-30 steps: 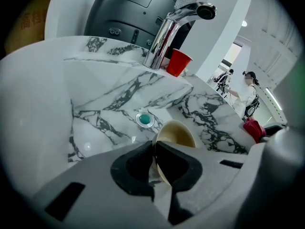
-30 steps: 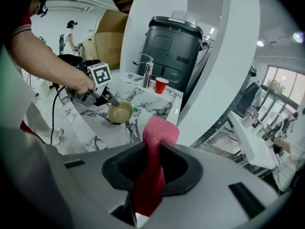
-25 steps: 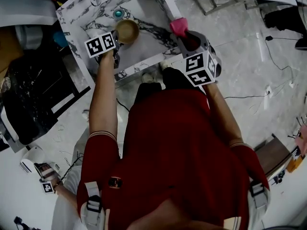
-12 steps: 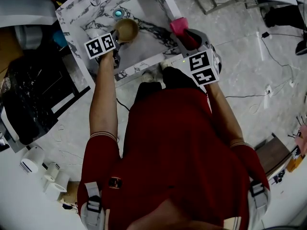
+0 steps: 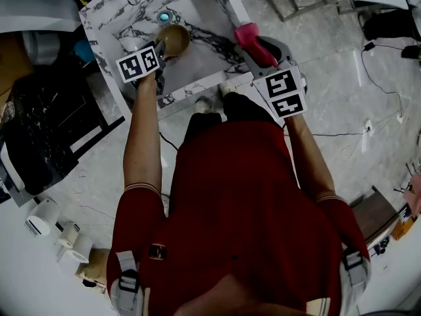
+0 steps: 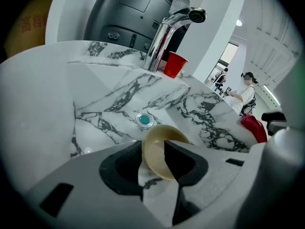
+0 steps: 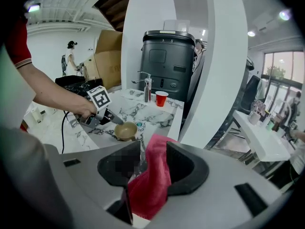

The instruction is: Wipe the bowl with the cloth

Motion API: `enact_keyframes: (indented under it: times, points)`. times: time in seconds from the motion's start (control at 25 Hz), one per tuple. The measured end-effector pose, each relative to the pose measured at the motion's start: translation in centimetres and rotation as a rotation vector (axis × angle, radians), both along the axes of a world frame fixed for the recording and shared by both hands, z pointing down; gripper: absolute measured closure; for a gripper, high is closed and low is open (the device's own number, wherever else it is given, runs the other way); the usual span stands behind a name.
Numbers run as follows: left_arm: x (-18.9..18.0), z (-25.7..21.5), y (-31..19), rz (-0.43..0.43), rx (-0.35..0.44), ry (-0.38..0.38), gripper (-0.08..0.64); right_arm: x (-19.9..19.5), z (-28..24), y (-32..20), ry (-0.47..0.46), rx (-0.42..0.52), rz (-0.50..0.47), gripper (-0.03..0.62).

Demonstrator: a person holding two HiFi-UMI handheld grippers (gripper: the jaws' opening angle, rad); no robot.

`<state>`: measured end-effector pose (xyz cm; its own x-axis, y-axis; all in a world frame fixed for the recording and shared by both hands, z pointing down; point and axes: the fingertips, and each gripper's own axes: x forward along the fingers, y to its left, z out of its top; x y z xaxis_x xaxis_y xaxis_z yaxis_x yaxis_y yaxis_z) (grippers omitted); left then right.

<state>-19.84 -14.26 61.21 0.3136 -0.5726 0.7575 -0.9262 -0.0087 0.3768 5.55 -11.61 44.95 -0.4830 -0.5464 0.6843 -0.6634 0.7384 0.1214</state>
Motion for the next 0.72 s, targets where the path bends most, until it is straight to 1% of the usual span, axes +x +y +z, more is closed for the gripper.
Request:
enact_keyframes:
  times: [0.16, 0.28, 0.44, 0.6, 0.72]
  points:
    - [-0.3, -1.1, 0.1, 0.008, 0.031, -0.033, 0.424, 0.1, -1.4, 0.0, -0.024, 0.021, 0.005, 0.423]
    - [-0.4, -3.1, 0.0, 0.016, 0.091, -0.064, 0.424, 0.2, -3.0, 0.0, -0.061, 0.039, 0.010, 0.425]
    - [-0.2, -7.2, -0.4, 0.019, 0.205, -0.083, 0.425, 0.0, -5.5, -0.3, -0.135, 0.066, 0.019, 0.430]
    - [0.6, -11.8, -0.4, 0.012, 0.326, -0.066, 0.425, -0.6, -8.3, -0.6, -0.236, 0.087, 0.017, 0.440]
    - [1.8, -15.6, 0.2, 0.027, 0.426, -0.048, 0.425, -1.5, -10.4, -0.1, -0.313, 0.106, -0.006, 0.453]
